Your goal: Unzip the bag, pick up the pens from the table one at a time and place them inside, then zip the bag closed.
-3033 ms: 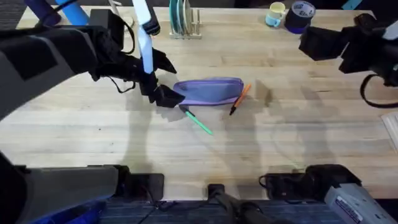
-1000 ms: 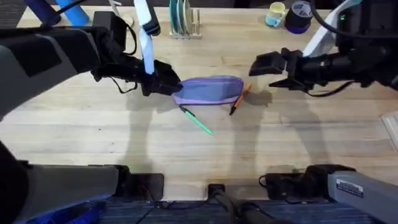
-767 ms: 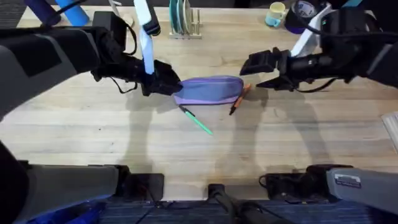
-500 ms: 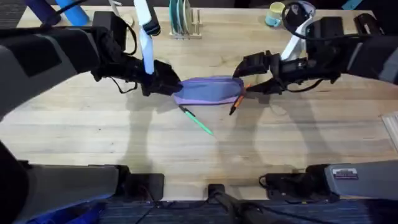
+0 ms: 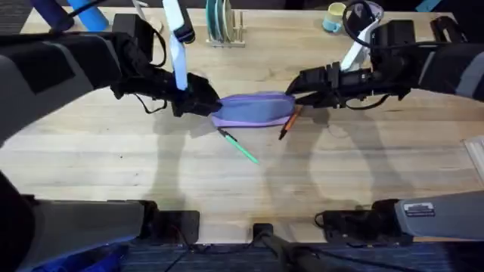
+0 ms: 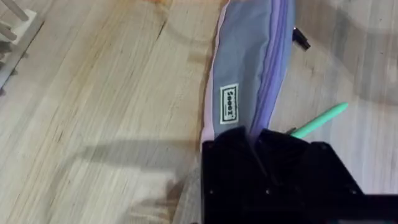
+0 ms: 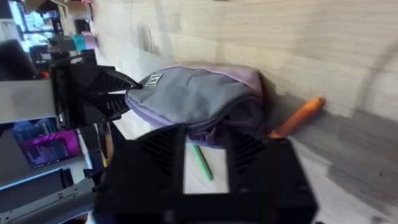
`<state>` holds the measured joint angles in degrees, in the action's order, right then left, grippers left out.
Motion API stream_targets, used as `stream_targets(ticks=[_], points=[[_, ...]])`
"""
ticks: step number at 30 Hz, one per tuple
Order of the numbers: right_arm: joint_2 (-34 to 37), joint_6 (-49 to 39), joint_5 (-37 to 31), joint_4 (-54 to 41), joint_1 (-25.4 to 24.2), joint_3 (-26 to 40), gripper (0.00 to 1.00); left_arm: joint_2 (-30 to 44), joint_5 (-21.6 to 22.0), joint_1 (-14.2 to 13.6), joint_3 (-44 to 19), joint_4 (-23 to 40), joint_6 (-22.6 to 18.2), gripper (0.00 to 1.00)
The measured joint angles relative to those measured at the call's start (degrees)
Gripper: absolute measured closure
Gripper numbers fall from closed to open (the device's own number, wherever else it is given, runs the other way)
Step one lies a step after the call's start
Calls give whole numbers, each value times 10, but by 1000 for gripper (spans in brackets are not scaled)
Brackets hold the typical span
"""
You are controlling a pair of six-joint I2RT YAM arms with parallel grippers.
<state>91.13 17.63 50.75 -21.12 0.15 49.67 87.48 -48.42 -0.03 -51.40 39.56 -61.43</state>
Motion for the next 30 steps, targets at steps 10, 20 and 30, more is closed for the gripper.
stream_targets(ticks=[10, 20, 30], points=[[0, 4, 8, 1, 0, 0, 967, 0, 0, 0, 0, 1, 0, 959], [-5, -8, 10, -34, 2, 35, 967, 0, 0, 1, 0, 0, 0, 959], [-79, -94, -243, -157, 137, 164, 968, 0, 4, 3, 0, 1, 0, 959]])
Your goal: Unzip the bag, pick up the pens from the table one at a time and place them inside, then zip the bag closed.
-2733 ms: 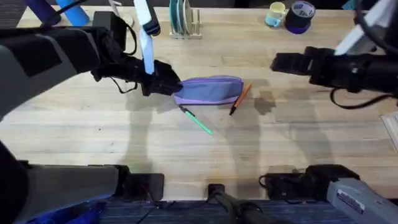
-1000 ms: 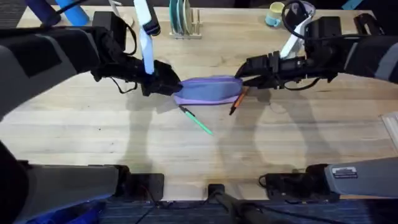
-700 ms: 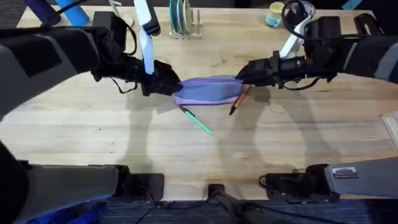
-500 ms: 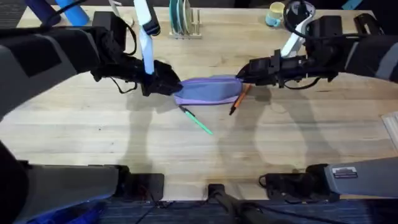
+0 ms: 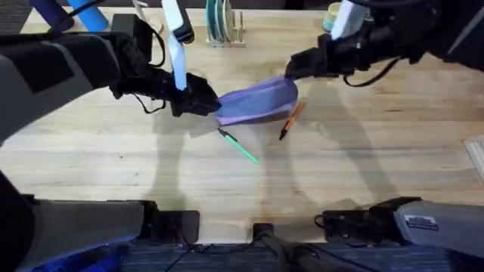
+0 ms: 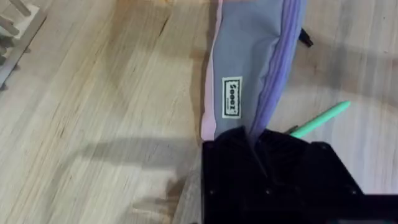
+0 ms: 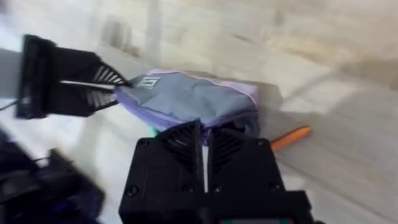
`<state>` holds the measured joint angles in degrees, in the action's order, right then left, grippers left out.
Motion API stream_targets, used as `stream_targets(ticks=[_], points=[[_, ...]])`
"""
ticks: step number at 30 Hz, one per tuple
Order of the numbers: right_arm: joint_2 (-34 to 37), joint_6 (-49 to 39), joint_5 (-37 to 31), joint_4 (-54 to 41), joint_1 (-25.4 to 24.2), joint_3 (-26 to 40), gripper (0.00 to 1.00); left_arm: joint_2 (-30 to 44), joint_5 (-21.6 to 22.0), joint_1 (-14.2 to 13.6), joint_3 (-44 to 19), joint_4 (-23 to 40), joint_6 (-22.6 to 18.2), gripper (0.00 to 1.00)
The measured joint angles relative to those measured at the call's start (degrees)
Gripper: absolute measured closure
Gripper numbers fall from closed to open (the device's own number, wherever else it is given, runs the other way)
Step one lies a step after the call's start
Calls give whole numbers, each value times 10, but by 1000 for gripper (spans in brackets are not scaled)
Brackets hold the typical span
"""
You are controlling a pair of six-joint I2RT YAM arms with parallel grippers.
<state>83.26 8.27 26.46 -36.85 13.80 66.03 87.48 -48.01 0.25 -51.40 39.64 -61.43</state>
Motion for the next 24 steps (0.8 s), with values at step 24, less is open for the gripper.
stream_targets(ticks=[24], points=[[37, 27, -152, 127, 182, 34, 970, 0, 36, 6, 0, 4, 0, 959]])
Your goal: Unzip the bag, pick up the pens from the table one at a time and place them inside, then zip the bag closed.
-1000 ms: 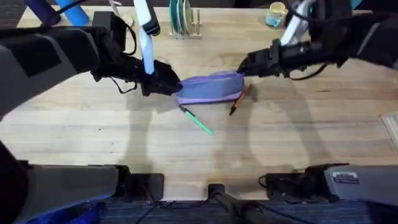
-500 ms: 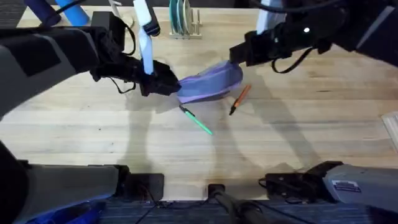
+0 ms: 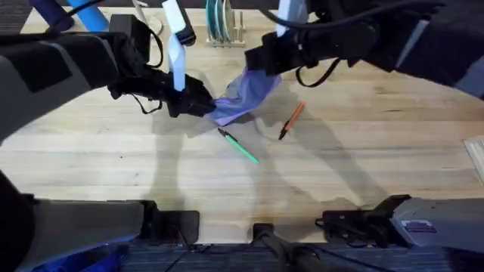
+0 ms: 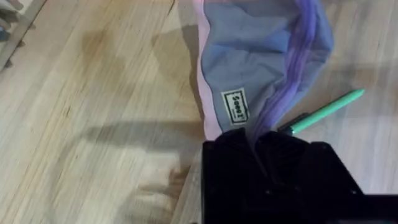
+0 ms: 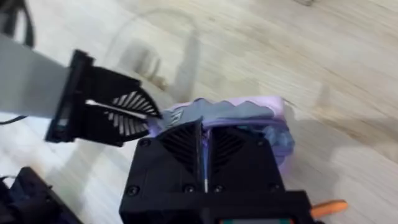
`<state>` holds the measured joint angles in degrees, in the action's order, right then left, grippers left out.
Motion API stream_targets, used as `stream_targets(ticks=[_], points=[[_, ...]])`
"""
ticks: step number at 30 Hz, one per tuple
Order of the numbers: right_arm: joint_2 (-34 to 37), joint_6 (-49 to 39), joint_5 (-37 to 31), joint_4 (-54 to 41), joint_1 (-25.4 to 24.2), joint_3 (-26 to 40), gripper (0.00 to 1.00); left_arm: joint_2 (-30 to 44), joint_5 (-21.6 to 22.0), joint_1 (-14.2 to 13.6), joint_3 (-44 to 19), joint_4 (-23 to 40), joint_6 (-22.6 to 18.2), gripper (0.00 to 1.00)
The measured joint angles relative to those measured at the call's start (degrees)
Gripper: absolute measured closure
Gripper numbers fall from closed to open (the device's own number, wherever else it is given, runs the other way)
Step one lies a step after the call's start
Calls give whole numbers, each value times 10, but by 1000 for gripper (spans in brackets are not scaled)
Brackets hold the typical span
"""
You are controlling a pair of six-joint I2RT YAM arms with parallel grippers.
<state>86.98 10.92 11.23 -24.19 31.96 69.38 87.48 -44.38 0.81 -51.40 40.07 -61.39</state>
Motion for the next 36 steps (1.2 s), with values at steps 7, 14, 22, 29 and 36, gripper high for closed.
stream_targets(ticks=[7, 14, 22, 29, 36], points=[[2, -18, 21, 3, 36, 7, 970, 0, 13, 1, 0, 4, 0, 959], [2, -27, 36, -10, 42, 18, 960, 0, 18, 1, 0, 5, 0, 959], [2, -50, 36, -104, 17, 64, 339, 0, -2, 1, 0, -1, 0, 959], [-6, -55, -36, -162, -43, 94, 99, 0, -36, -10, -1, -13, 0, 959], [-64, -59, -59, -166, -104, 105, 6, 0, -37, -9, -1, -11, 0, 959]])
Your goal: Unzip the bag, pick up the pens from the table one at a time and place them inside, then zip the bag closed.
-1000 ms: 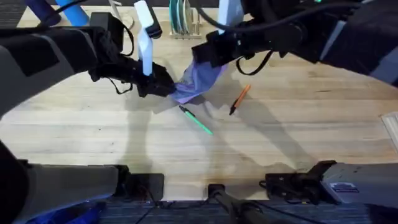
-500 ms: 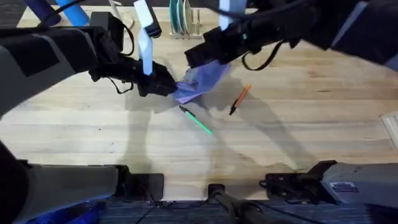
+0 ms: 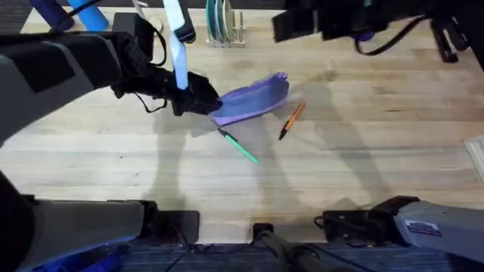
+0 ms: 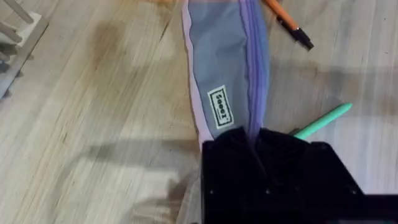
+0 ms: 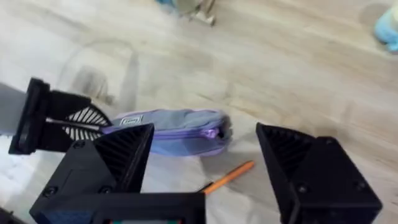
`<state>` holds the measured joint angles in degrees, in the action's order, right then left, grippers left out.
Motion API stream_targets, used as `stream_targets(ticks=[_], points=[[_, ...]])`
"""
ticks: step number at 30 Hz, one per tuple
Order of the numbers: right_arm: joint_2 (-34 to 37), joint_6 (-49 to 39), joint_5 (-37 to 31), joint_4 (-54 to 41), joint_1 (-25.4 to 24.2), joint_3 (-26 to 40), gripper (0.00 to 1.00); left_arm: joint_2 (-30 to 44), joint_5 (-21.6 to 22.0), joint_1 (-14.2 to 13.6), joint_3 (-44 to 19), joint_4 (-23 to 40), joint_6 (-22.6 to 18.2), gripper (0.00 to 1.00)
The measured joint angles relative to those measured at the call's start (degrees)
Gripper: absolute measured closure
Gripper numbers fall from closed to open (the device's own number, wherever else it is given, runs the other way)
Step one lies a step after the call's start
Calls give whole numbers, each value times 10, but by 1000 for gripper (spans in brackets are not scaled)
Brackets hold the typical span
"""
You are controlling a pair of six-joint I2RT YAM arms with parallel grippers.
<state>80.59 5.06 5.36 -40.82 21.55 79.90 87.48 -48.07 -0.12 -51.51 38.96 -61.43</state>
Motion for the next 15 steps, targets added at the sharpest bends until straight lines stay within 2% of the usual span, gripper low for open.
stream_targets(ticks=[6, 9, 15], points=[[-11, 0, -3, -16, -38, 2, 5, 0, 0, 0, 0, 0, 0, 959], [-10, -1, 4, -53, -65, 2, 5, 0, 0, 0, 0, 0, 0, 959], [-9, -24, 98, -81, -155, 2, 5, 0, 0, 0, 0, 0, 0, 959]])
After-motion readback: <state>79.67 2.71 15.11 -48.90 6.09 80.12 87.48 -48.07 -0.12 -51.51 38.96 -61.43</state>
